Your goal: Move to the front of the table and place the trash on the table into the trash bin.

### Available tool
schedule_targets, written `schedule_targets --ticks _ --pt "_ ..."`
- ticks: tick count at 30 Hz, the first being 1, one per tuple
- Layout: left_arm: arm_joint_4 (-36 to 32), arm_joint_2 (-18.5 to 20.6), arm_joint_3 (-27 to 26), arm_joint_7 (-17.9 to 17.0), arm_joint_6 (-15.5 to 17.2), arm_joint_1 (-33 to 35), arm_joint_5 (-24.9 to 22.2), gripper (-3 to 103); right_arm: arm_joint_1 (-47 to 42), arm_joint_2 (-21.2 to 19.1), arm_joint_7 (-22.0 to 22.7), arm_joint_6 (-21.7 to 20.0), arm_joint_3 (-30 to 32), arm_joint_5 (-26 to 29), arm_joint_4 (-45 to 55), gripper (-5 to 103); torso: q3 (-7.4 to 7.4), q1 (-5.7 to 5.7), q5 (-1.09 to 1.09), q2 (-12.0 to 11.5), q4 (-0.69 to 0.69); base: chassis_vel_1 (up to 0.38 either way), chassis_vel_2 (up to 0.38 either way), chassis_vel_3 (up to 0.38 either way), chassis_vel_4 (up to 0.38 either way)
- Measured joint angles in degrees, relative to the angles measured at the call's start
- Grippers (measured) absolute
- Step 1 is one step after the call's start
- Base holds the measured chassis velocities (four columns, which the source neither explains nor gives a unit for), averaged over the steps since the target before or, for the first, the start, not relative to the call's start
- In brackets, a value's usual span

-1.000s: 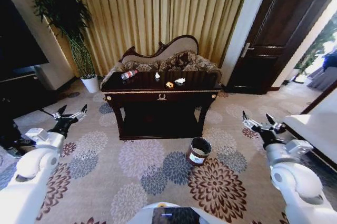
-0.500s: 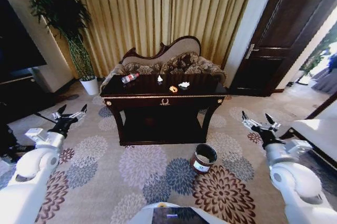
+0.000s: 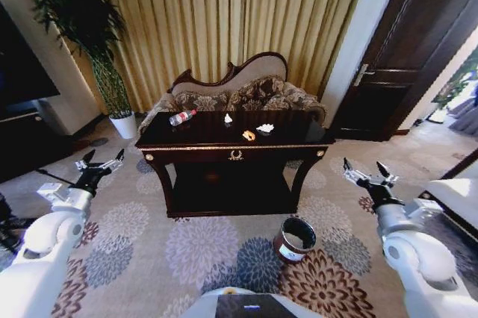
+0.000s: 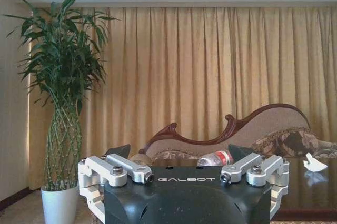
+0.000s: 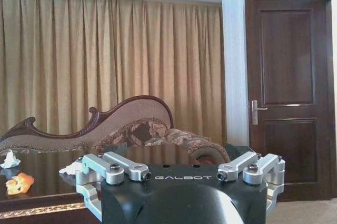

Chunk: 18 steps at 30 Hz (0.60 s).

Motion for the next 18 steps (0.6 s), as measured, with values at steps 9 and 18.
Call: schedule_targets --ticks 9,18 --pt "0.1 -0.2 0.2 0.1 0.0 0.0 0.1 100 -0.4 0.7 0.0 0.0 0.0 -0.5 0.4 100 0.01 0.01 0.0 0.0 -0.01 -0.154 0.162 0.172 -0.151" --pt "0.0 -0.2 0.2 0.1 0.0 -0.1 0.1 100 -0.4 0.7 0.0 0.1 0.1 -0.6 0.7 100 0.0 -0.01 0.0 0.0 0.01 -0.098 0.113 0.112 -0.104"
